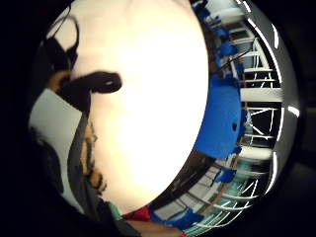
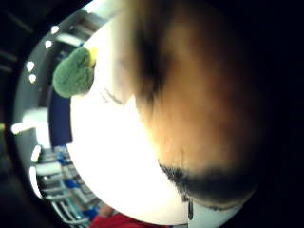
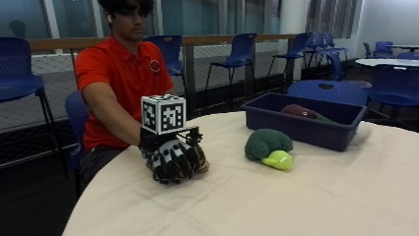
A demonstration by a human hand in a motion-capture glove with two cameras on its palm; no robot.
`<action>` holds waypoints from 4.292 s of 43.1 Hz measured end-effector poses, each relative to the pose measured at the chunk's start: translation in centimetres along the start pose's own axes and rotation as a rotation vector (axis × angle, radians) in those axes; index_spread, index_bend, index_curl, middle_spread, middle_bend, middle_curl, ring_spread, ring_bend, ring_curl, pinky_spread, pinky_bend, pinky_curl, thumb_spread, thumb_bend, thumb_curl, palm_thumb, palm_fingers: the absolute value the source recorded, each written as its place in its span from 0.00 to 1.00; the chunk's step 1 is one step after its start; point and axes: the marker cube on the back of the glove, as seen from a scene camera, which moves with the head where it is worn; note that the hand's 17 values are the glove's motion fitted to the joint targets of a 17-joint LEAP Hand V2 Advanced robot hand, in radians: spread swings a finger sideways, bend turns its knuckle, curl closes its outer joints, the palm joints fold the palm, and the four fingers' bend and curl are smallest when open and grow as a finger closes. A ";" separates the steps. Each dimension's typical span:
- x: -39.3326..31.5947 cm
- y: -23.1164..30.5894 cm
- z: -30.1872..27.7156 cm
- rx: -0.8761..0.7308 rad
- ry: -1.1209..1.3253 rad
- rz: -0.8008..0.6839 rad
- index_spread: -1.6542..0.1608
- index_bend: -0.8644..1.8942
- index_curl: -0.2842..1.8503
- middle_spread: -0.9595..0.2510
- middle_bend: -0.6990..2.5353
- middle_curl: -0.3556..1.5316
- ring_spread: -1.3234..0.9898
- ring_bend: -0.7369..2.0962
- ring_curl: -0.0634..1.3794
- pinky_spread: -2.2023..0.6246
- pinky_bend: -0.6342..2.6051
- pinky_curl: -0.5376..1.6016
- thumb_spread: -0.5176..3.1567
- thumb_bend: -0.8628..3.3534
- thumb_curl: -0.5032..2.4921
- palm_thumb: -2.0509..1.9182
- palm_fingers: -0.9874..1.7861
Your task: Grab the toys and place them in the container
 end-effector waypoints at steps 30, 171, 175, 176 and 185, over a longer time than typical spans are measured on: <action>-22.8 -5.5 -20.3 0.133 -0.199 -0.327 0.69 0.37 0.31 0.43 0.40 0.43 0.36 0.59 0.31 0.62 0.50 0.41 0.39 0.24 0.38 0.67 0.71; -38.3 -8.3 -23.2 0.031 -0.081 -0.443 0.67 0.40 0.35 0.38 0.36 0.44 0.34 0.50 0.34 0.62 0.50 0.42 0.36 0.24 0.41 0.69 0.71; -40.4 -8.0 -24.7 0.045 -0.083 -0.441 0.66 0.40 0.37 0.37 0.36 0.45 0.34 0.49 0.34 0.62 0.50 0.43 0.35 0.24 0.41 0.69 0.70; -40.8 -8.0 -24.9 0.049 -0.080 -0.434 0.66 0.40 0.37 0.37 0.36 0.45 0.34 0.49 0.34 0.62 0.50 0.43 0.35 0.24 0.42 0.69 0.70; -45.6 -5.7 -26.1 0.061 -0.135 -0.578 0.65 0.40 0.40 0.36 0.36 0.48 0.34 0.48 0.35 0.62 0.50 0.43 0.34 0.23 0.43 0.69 0.69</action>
